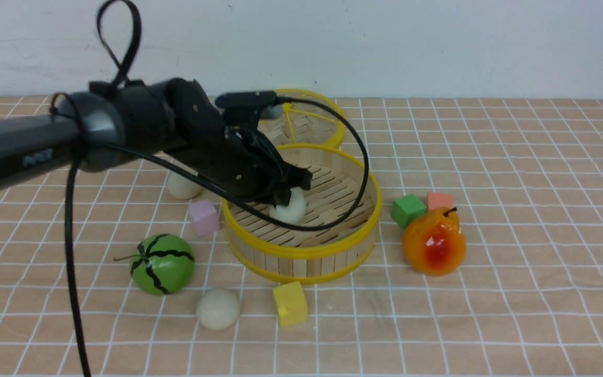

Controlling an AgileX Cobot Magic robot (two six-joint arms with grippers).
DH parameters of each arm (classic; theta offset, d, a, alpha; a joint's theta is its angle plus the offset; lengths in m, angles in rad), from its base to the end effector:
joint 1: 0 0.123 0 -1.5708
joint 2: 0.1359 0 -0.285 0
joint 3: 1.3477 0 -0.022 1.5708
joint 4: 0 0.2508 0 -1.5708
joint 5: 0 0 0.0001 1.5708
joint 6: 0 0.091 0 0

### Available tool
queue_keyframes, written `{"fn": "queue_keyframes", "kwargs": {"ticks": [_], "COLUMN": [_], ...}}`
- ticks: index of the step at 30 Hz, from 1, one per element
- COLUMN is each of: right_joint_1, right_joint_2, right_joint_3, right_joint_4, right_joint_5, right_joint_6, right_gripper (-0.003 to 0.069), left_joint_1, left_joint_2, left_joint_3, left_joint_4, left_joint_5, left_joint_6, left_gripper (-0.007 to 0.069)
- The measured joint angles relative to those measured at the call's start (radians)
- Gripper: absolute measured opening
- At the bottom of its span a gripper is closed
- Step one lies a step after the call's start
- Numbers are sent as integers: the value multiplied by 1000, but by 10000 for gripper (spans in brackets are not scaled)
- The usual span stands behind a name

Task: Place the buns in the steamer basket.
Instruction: Use the left arm to put the steamed stuffed bun into the steamer, then use the left arm to grab a steamed stuffed bun

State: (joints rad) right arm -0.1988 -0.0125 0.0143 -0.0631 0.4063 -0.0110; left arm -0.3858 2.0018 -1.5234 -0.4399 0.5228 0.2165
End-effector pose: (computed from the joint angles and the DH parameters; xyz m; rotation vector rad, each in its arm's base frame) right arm 0.0500 -0.0124 0.1727 0.1400 1.8909 -0.2062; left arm 0.4100 -0.1875 0.2200 0.3628 2.4553 -0.5047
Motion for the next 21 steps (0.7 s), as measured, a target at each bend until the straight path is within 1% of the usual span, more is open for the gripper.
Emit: {"fn": "queue_keyframes", "kwargs": {"ticks": [3,4,8,9,10,13,14,15,17,19,21], "right_joint_1": [0,0,0,0,0,0,0,0,0,0,0], "right_joint_2": [0,0,0,0,0,0,0,0,0,0,0], "right_joint_3": [0,0,0,0,0,0,0,0,0,0,0], "right_joint_4": [0,0,0,0,0,1,1,1,1,1,1], "right_joint_5": [0,0,0,0,0,0,0,0,0,0,0], "right_joint_6": [0,0,0,0,0,0,0,0,0,0,0], "right_gripper": [241,241,241,241,241,241,241,241,241,241,241], "left_joint_1": [0,0,0,0,0,0,0,0,0,0,0], "left_joint_2": [16,16,0,-4,-27,-95,-102,-174,-243,-299,-413], "left_joint_3": [0,0,-1,-1,-1,-1,-1,-1,-1,-1,-1], "left_joint_4": [-1,-1,-1,-1,0,5,7,21,44,63,103], "left_joint_5": [-1,-1,20,24,56,96,101,134,178,209,310], "left_joint_6": [-6,-6,-6,-6,-6,-6,-6,-6,-8,-8,-16], "left_gripper": [32,59,190,199,274,378,384,430,456,463,466]}}
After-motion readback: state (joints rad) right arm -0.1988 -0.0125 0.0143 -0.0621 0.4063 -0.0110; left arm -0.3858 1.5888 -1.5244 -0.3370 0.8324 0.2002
